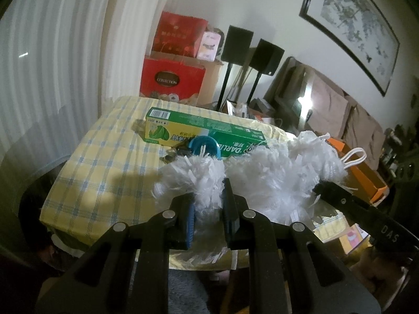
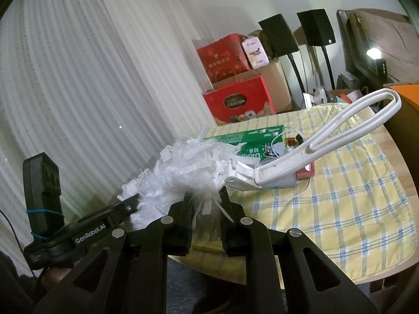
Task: Organize objects
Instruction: 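Carry the held duster away from the table with the left tool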
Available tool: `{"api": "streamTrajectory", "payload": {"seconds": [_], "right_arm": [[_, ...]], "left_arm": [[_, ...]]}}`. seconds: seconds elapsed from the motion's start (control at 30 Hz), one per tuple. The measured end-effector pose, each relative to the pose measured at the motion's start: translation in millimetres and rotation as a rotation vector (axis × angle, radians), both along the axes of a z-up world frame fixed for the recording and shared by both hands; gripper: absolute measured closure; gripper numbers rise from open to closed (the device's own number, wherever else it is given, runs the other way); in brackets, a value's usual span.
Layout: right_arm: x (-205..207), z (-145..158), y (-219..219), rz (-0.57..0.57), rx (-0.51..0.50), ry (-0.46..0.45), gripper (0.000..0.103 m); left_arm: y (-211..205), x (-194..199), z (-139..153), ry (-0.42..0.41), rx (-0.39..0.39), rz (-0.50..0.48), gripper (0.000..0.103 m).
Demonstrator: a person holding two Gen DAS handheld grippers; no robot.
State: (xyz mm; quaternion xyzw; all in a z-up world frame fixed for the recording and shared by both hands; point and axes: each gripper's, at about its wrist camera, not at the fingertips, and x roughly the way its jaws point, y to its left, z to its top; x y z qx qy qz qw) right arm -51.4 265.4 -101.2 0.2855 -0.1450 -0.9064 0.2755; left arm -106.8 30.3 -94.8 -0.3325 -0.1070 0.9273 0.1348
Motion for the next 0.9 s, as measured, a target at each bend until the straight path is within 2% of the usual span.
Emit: {"api": "streamTrajectory", "payload": {"seconds": [0.9], "right_arm": [[13,17,11,-0.016,-0.002,0.051,0.087]], "left_arm": [[12,13,16,0.054,-0.005,-0.011,0.089]]}}
